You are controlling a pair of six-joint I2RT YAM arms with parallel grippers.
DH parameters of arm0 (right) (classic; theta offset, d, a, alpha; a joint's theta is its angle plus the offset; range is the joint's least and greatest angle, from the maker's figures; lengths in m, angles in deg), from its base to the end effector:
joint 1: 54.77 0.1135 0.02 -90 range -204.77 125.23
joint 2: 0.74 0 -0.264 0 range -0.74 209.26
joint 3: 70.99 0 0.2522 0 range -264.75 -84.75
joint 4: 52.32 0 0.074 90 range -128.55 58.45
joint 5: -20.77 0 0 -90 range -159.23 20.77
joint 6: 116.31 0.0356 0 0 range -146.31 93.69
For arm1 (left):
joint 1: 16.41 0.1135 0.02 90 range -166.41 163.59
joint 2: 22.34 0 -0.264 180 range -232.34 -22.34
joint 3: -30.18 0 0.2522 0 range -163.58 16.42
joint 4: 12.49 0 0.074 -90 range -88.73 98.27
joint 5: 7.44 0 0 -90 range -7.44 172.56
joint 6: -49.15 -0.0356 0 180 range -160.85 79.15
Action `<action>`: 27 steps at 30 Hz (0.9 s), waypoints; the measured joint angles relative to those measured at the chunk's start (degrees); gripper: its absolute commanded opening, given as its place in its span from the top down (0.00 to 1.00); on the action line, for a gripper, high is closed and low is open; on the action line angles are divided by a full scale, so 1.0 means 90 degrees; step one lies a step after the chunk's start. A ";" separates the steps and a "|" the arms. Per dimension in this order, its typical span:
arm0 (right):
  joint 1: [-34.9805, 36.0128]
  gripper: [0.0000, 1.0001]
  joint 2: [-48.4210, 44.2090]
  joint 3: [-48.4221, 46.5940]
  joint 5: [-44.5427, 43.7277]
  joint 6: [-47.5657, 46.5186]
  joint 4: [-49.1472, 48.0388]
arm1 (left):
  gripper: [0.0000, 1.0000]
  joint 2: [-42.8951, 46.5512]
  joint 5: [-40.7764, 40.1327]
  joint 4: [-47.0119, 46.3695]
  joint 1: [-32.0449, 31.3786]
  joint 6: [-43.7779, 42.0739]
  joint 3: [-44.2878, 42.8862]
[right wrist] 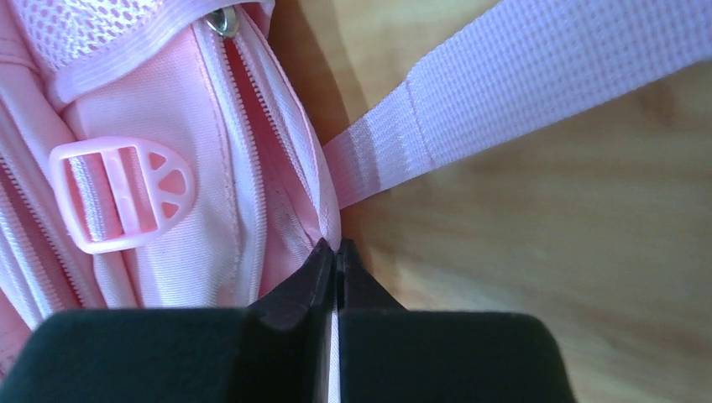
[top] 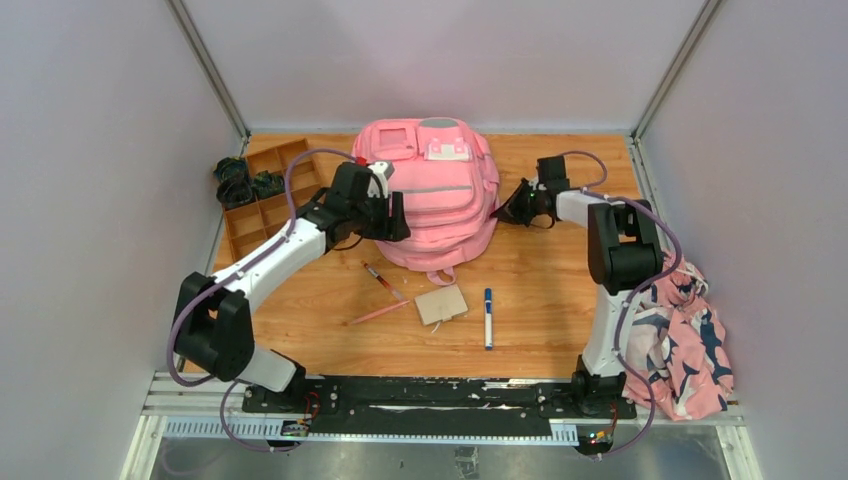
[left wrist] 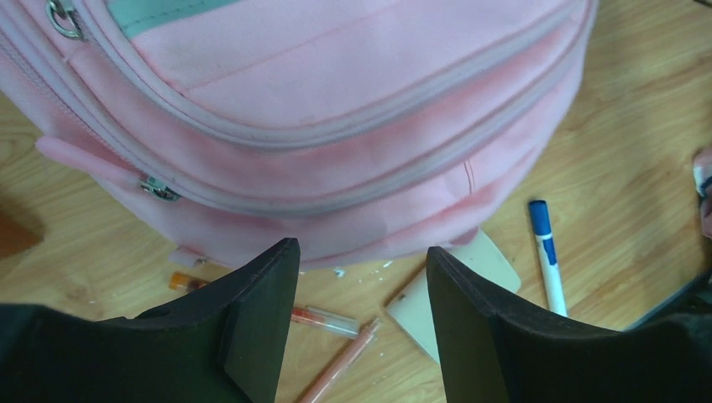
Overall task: Pack the student bag
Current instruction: Adjust the student bag at the center of the board.
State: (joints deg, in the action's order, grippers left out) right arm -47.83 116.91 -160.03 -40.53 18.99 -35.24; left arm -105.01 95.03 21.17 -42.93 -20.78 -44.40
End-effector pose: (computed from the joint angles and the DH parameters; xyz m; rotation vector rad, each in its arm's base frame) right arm 0.4322 0.0698 0.1513 0.5690 2.4199 1.0111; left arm 0.2803 -0.1485 0.2674 0.2489 2.3581 -0.6571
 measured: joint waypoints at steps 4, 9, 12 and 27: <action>0.0000 1.00 -0.0646 0.1115 0.0097 0.0068 -0.0512 | 0.37 -0.0236 -0.0107 0.0109 0.0170 -0.0087 -0.0214; 0.0053 1.00 -0.1501 0.2346 0.0138 0.0136 -0.0954 | 0.36 -0.0561 -0.0160 0.0168 0.0245 -0.0206 -0.0481; 0.0109 0.88 -0.1999 0.2846 0.0141 0.0090 -0.0916 | 0.36 -0.0889 -0.0194 0.0187 0.0291 -0.0262 -0.0792; -0.0840 0.61 -0.3677 0.2579 -0.0367 -0.1088 0.0682 | 0.35 -0.0262 -0.0597 0.1018 -0.0282 -0.0831 -0.1518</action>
State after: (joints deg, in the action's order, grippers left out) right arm -55.40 83.82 -136.82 -43.83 9.19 -29.10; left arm -107.37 89.66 30.33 -45.47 -28.25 -58.06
